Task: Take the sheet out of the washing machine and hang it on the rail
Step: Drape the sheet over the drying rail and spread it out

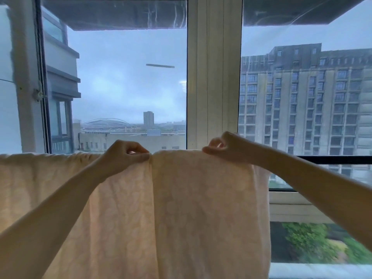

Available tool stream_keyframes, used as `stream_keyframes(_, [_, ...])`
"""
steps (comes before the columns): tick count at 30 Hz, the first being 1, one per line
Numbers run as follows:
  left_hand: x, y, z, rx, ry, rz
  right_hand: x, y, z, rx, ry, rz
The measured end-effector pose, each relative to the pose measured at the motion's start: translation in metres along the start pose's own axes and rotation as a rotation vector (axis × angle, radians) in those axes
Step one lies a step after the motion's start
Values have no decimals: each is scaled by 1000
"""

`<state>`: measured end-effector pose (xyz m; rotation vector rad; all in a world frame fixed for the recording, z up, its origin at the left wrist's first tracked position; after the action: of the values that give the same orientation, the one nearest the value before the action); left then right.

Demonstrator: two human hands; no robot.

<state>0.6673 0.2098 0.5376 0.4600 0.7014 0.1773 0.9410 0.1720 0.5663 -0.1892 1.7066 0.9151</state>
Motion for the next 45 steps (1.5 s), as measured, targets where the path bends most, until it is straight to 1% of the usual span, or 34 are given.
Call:
stream_keyframes(2, [-1, 0, 0, -1, -39, 54, 13, 10, -19, -84, 36, -24])
stream_keyframes(4, [-3, -1, -2, -9, -68, 88, 20, 19, -25, -122, -20, 74])
stream_keyframes(7, [-7, -1, -7, -4, -42, 116, 24, 24, -26, -144, -30, 252])
stream_keyframes(9, [-11, -1, -11, -3, -18, 133, 25, 24, -23, -127, -47, 294])
stream_keyframes(12, [-15, 1, -18, 5, 40, 155, 14, 16, -7, -24, -100, 311])
stream_keyframes(16, [-22, 2, -26, -3, 68, 185, -17, -18, 38, 207, -230, 391])
stream_keyframes(18, [-27, 3, -29, -10, 72, 217, -26, -39, 56, 312, -287, 385])
stream_keyframes(20, [-27, 3, -26, 6, 94, 243, -30, -53, 60, 362, -326, 351])
stream_keyframes(22, [-23, 2, -19, 30, 120, 241, -31, -54, 52, 328, -340, 337])
stream_keyframes(25, [-14, -2, -7, 81, 146, 179, -22, -40, 21, 162, -309, 316])
stream_keyframes(30, [-12, -6, -3, 105, 94, 139, 17, 5, -38, -78, -181, 195])
stream_keyframes(35, [-11, -9, -7, 115, 69, 143, 52, 48, -67, -211, -136, 205])
stream_keyframes(37, [-12, -9, -9, 117, 65, 151, 57, 55, -70, -222, -106, 252])
stream_keyframes(39, [-13, -9, -12, 115, 67, 159, 57, 56, -66, -192, -79, 316])
stream_keyframes(42, [-14, -9, -14, 119, 75, 203, 49, 48, -50, -107, -125, 349])
stream_keyframes(45, [-14, -7, -16, 106, 112, 250, 30, 31, -22, 17, -210, 365])
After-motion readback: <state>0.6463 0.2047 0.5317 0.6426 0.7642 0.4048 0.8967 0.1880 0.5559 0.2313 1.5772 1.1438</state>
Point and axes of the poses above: each hand's wrist, its own y-axis towards the middle knuckle, its own x-axis out of the palm, z = x × y, the point moved 5 cm from there along y, towards the middle knuckle, and after that the axes turned 13 degrees about -x, right-handed, at the moved point
